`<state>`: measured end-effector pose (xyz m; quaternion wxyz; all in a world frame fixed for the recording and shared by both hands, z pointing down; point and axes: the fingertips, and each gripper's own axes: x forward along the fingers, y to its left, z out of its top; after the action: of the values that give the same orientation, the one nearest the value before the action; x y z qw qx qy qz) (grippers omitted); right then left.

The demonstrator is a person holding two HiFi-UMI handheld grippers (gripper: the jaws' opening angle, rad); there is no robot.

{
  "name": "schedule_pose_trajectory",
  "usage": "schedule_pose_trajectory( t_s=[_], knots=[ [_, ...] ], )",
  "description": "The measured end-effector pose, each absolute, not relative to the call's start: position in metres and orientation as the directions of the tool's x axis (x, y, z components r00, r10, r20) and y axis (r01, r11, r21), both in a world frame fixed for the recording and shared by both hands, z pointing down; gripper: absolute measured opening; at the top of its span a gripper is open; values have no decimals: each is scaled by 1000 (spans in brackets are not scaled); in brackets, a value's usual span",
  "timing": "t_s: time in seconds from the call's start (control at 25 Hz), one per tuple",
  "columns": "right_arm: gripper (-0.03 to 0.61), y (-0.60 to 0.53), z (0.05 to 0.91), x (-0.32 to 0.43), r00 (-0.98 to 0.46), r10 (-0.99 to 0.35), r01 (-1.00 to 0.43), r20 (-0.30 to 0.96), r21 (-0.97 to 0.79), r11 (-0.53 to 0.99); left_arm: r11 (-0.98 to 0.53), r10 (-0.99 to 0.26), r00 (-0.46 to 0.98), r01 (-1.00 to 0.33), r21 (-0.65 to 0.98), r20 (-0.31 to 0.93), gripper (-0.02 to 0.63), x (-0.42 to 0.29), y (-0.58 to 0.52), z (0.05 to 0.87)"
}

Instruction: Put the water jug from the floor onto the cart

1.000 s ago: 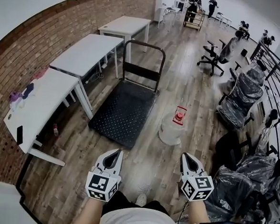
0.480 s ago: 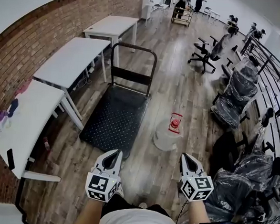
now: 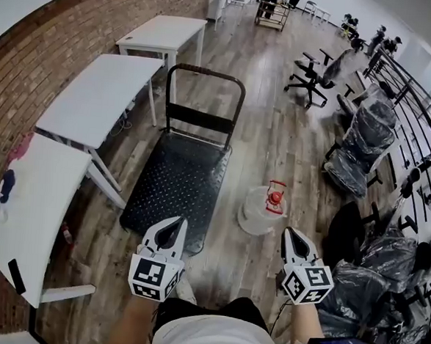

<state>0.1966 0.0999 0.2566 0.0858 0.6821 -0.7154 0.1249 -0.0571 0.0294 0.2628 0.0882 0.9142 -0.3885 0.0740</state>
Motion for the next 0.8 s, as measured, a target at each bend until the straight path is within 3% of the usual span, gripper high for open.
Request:
schedule_pose_trajectory(
  t_s=[0.32, 0.8],
  knots=[
    [2, 57, 276, 210, -68, -943, -996, 326, -79, 45, -674, -694, 680, -729, 119, 235, -2, -48, -7, 279],
    [2, -35, 345, 321, -141, -907, -987, 397, -127, 98, -569, -741, 580, -810, 142, 340, -2, 41, -64, 322]
  ],
)
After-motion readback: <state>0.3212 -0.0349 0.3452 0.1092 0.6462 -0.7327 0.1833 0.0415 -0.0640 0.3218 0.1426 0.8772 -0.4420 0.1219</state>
